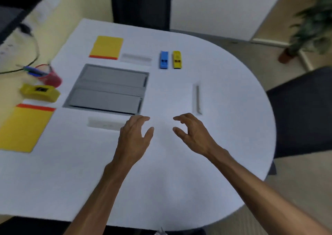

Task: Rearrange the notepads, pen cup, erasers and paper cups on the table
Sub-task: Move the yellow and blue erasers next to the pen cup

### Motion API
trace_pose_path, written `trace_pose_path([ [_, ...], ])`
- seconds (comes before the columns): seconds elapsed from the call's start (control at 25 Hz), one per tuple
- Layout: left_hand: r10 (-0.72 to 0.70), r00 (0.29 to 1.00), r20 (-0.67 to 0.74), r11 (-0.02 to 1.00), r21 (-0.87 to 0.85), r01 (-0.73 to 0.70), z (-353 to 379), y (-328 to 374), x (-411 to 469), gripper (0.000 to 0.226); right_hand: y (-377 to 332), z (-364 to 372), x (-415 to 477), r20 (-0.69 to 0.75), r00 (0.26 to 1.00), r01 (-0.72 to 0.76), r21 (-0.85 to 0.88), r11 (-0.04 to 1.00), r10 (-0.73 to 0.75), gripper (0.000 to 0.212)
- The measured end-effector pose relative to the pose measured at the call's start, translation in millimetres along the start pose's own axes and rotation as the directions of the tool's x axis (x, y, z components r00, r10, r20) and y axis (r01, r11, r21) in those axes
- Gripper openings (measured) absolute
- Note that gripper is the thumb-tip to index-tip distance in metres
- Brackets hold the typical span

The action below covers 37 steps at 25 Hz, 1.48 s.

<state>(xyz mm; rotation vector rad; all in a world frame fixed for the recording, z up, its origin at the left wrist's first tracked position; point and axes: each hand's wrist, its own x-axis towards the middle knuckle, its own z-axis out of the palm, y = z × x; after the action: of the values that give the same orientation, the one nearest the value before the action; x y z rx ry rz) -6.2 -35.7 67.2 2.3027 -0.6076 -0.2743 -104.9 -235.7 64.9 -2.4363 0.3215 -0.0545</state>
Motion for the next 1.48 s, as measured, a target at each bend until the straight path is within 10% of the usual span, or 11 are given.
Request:
trace_pose_path([
  [0.52,0.438,0.848,0.299,0.888,0.005,-0.460,183.4,246.6,-138.2,0.040,155.8,-156.1,-315.8,-0.346,0.863,-0.345,0.126,0.930,0.367,0.046],
  [0.84,0.688,0.561,0.460,0.679,-0.136,-0.721,284.3,391.3,-201.7,0.045,215.1,-244.2,-486.3,-0.522,0.644,-0.576,0.150,0.803,0.560,0.047],
  [1.12,0.771,0.376,0.513,0.539,-0.212,-0.815,369.0,487.4,-197.8,0.046,267.3,-311.0,-540.2,-0.588,0.478,-0.673,0.233,0.702,0.653,0.046],
  [1.48,0.813,0.338,0.474,0.494,-0.255,-0.831,493.1,620.3,-117.3,0.046,396.5,-432.2,-508.2,-0.592,0.440,-0.707,0.235,0.667,0.675,0.047],
])
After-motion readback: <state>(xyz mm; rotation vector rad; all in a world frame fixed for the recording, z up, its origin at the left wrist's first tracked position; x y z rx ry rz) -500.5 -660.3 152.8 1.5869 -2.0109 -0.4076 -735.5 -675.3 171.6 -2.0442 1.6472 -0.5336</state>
